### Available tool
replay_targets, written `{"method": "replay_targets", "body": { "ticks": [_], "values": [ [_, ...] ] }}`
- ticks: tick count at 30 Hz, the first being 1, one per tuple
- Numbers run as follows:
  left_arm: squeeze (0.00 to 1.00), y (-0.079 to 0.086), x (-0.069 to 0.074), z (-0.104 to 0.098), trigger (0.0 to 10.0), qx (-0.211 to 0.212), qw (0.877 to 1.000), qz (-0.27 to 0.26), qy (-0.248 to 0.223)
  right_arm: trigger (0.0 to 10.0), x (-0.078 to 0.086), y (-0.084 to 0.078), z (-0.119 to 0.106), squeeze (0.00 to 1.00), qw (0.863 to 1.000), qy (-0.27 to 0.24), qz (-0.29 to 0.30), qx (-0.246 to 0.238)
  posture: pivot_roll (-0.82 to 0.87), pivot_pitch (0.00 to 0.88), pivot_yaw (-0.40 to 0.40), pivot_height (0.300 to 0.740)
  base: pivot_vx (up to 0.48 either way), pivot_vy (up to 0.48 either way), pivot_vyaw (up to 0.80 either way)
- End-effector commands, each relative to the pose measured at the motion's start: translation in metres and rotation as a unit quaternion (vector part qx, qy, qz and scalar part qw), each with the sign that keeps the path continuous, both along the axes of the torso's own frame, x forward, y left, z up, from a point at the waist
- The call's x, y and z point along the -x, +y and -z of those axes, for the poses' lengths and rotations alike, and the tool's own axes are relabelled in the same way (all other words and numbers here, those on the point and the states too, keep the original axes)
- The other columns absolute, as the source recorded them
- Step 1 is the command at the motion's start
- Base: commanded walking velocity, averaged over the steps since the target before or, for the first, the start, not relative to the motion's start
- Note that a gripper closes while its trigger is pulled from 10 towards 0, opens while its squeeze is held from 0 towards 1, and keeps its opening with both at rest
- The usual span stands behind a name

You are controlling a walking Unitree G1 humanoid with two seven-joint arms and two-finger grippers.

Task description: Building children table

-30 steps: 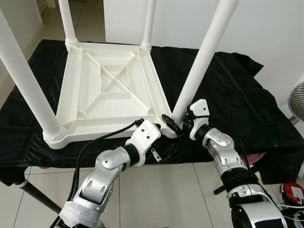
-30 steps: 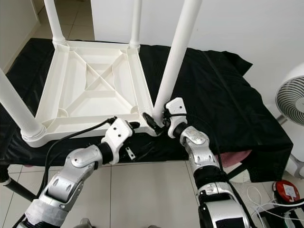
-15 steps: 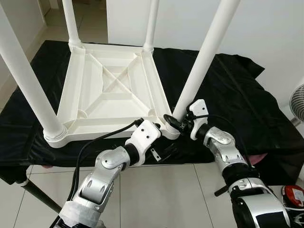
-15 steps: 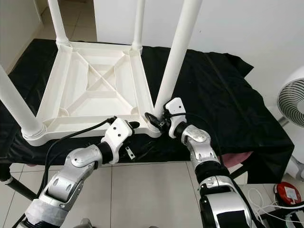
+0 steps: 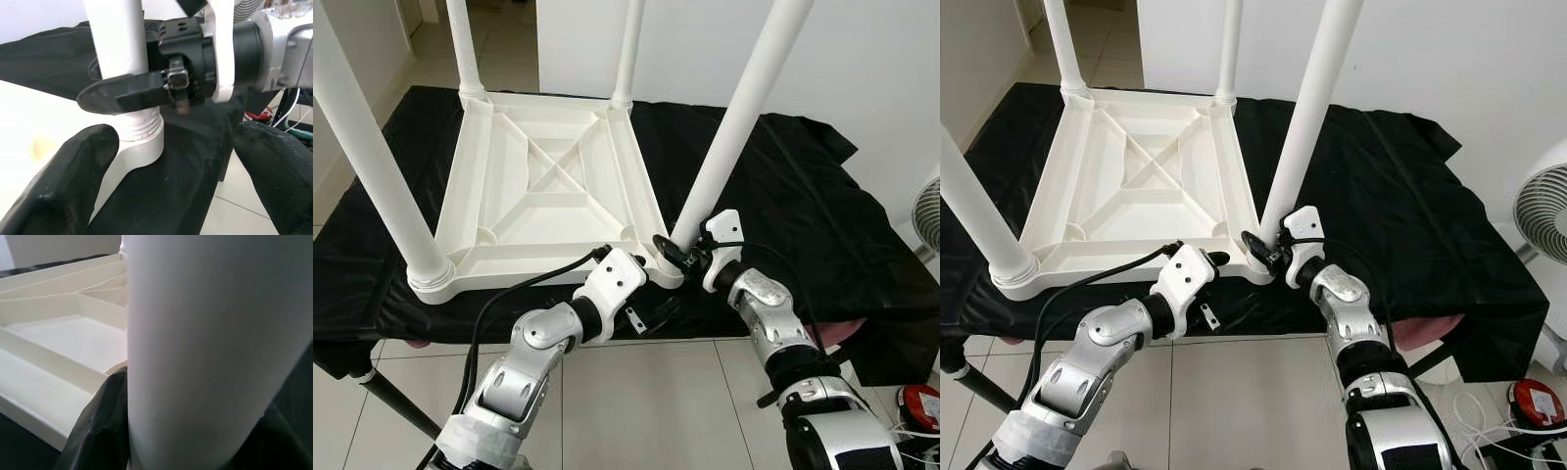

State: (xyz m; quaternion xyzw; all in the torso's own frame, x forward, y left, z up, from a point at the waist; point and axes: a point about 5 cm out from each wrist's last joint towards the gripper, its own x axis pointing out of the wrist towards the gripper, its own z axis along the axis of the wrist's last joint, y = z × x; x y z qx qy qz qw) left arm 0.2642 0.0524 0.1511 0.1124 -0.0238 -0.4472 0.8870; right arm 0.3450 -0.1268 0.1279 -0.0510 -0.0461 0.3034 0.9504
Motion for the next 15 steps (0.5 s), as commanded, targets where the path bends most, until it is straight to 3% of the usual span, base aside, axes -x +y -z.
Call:
{"method": "replay_targets", "body": {
  "ticks": [1, 5, 7, 8, 9, 11, 12, 13, 15],
  "values": [
    [0.00, -0.002, 0.000, 0.001, 10.0, 0.001, 1.000, -0.008, -0.002, 10.0, 0.008, 0.003, 0.020, 0.00, 0.999, 0.041, 0.008, 0.017, 0.04, 0.000, -0.092, 0.740, 0.000, 0.000, 0.00],
    [0.00, -0.001, 0.001, 0.001, 10.0, 0.001, 1.000, -0.012, -0.001, 10.0, 0.010, 0.010, 0.017, 0.00, 0.995, 0.033, 0.091, -0.012, 0.04, 0.000, -0.100, 0.740, 0.000, 0.000, 0.00],
    [0.00, -0.001, 0.001, 0.001, 10.0, 0.001, 1.000, -0.012, -0.001, 10.0, 0.010, 0.010, 0.017, 0.00, 0.995, 0.033, 0.091, -0.012, 0.04, 0.000, -0.100, 0.740, 0.000, 0.000, 0.00],
    [0.00, -0.002, 0.001, 0.002, 10.0, 0.001, 1.000, -0.012, -0.001, 10.0, 0.011, 0.012, 0.019, 0.00, 0.990, 0.043, 0.132, -0.028, 0.04, 0.000, -0.100, 0.740, 0.000, 0.000, 0.00],
    [0.00, -0.002, 0.001, 0.002, 10.0, 0.001, 1.000, -0.012, -0.001, 10.0, 0.011, 0.012, 0.019, 0.00, 0.990, 0.043, 0.132, -0.028, 0.04, 0.000, -0.100, 0.740, 0.000, 0.000, 0.00],
    [0.00, -0.003, 0.002, 0.002, 10.0, 0.002, 1.000, -0.011, 0.000, 10.0, 0.017, 0.019, 0.023, 0.00, 0.971, 0.056, 0.227, -0.054, 0.04, 0.001, -0.102, 0.740, 0.000, 0.000, 0.00],
    [0.00, -0.003, 0.002, 0.002, 10.0, 0.002, 1.000, -0.011, 0.000, 10.0, 0.017, 0.019, 0.023, 0.00, 0.971, 0.056, 0.227, -0.054, 0.04, 0.001, -0.102, 0.740, 0.000, 0.000, 0.00],
    [0.00, -0.003, 0.002, 0.002, 10.0, 0.002, 1.000, -0.010, 0.001, 10.0, 0.021, 0.022, 0.024, 0.00, 0.962, 0.062, 0.259, -0.061, 0.04, 0.001, -0.102, 0.740, 0.000, 0.000, 0.00],
    [0.00, -0.003, 0.002, 0.002, 10.0, 0.002, 1.000, -0.010, 0.001, 10.0, 0.021, 0.022, 0.024, 0.00, 0.962, 0.062, 0.259, -0.061, 0.04, 0.001, -0.102, 0.740, 0.000, 0.000, 0.00]
  ]
}}
